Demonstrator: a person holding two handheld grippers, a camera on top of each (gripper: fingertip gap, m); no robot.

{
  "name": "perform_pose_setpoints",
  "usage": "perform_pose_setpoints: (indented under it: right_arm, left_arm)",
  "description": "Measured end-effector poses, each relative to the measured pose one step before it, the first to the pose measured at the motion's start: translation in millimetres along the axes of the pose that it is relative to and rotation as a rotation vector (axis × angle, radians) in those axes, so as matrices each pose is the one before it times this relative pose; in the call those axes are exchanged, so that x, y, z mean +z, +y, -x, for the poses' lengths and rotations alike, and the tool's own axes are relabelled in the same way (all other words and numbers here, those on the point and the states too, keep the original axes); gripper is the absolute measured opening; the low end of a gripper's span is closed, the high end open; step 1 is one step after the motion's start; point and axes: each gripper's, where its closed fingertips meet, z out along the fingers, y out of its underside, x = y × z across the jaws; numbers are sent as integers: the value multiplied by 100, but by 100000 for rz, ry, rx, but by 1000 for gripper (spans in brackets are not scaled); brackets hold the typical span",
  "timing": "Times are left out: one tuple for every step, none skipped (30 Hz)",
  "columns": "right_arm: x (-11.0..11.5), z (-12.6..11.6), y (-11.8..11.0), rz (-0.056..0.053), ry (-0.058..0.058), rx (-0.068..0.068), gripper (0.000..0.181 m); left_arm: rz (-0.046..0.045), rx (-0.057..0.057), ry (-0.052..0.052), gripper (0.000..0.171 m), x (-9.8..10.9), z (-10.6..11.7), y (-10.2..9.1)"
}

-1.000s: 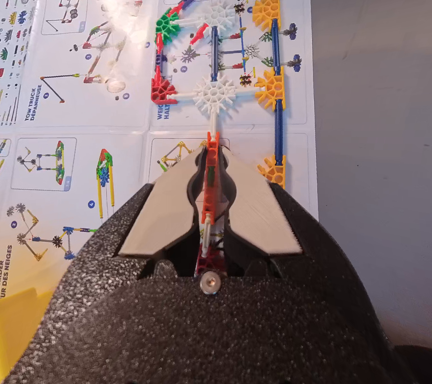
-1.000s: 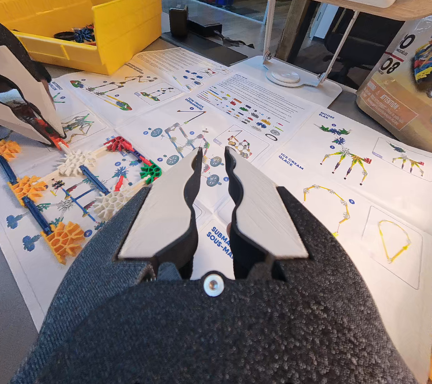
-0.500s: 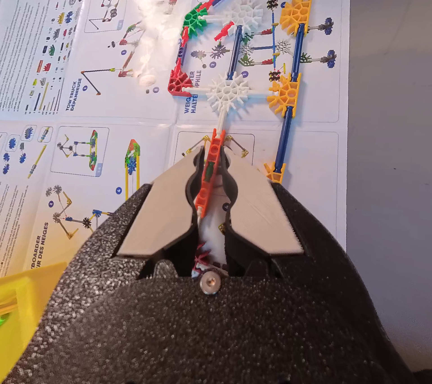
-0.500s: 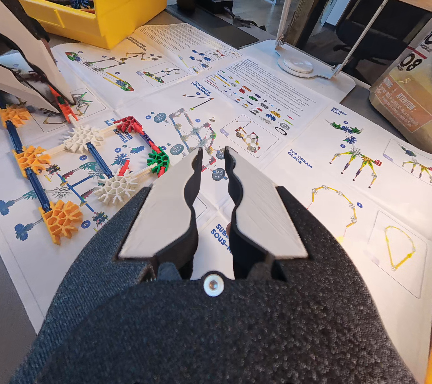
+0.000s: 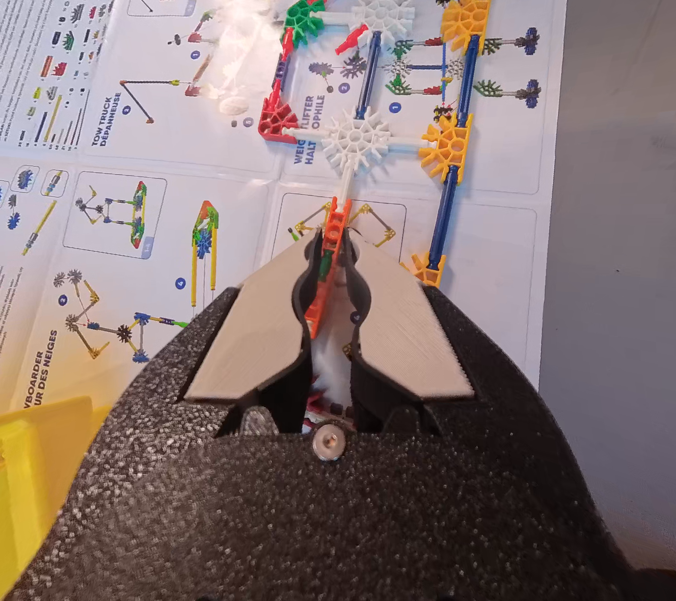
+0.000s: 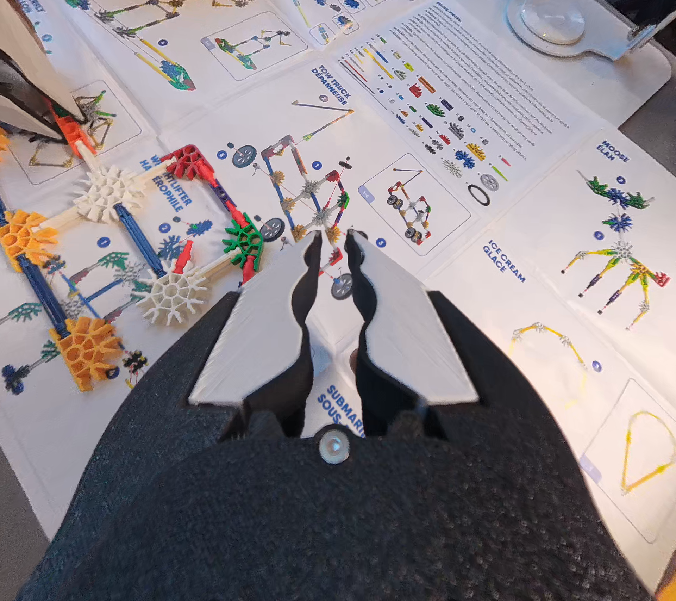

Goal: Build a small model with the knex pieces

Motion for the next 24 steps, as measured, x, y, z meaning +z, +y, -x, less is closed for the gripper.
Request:
perform_pose_setpoints:
  right_arm:
    - [413, -153, -196, 744, -1452, 1315, 10]
    - [383, -140, -62, 807, -1097, 1094, 7]
    - [326, -134, 109, 1040, -436, 458, 5]
    - [227, -77, 216, 908, 15, 111, 5]
    - [131, 55, 311, 905, -27, 146, 3]
    - [50, 158, 272, 417, -393, -23, 2]
    - [-22, 148, 194, -47, -289, -121, 2]
    - [-80, 94, 163, 46, -82, 88, 2]
    - [-92, 88, 135, 198, -232, 183, 2]
    - [-103, 102, 74, -5, -292, 0, 2]
    - [-105, 117, 56, -53, -342, -208, 2]
    - [-82, 109, 95, 372, -300, -215, 2]
    - [-70, 130, 130, 482, -363, -516, 2]
    - [-97, 237, 88, 259, -790, -1349, 2]
    - [-173, 353, 64, 76, -1302, -2466, 2]
    - [-250, 687, 93, 240, -3290, -2920, 2]
    - [-328, 854, -26, -746, -3970, -3439, 2]
    - [-361, 919, -77, -1250, -3792, -4332, 2]
    - [-373, 1154, 49, -303, -4839, -5083, 2]
    - [-300, 1222, 60, -16, -4821, -4994, 2]
    - [-181, 1014, 23, 68, -3556, -3559, 2]
    - [-50, 748, 35, 581, -2535, -1749, 2]
    - [30, 448, -29, 335, -1393, -683, 2]
    - [81, 310, -65, 137, -977, -342, 2]
  left_arm:
    - [-174, -852, 103, 9, -14, 53, 38]
    - [-298, -540, 152, 9, -18, 16, 19]
    - [-198, -143, -32, 9, -2, 8, 23]
    - [-78, -3, -142, 9, -16, 8, 25]
    - [-31, 58, -171, 9, -9, 6, 18]
    - [7, 119, -162, 9, 10, 6, 13]
    - [-3, 77, -83, 9, 11, -8, 12]
    - [-83, -134, 67, 9, 12, 7, 3]
    - [-136, -369, 212, 9, 9, -12, 7]
    - [-162, -447, 218, 9, 3, -3, 0]
    - [-85, -282, 103, 9, 11, 5, 7]
    - [3, -79, -21, 9, 5, -8, -6]
    - [60, 14, -89, 9, -3, 0, 4]
    - [100, 35, -115, 9, 4, -5, -4]
    - [91, 41, -122, 9, 7, 0, 9]
    - [82, 74, -125, 9, 0, 4, 1]
    - [100, 99, -119, 9, 4, 0, -4]
    - [52, 48, -91, 9, 10, -4, 3]
    - [-13, -60, -21, 9, 1, -1, -2]
    - [-53, -136, 50, 9, -2, 2, 3]
    - [-113, -176, 110, 9, 6, -1, -8]
    - [-167, -236, 162, 9, 7, -3, 5]
    - [-156, -269, 177, 9, 3, 2, -3]
    - [-148, -244, 152, 9, -2, -1, 1]
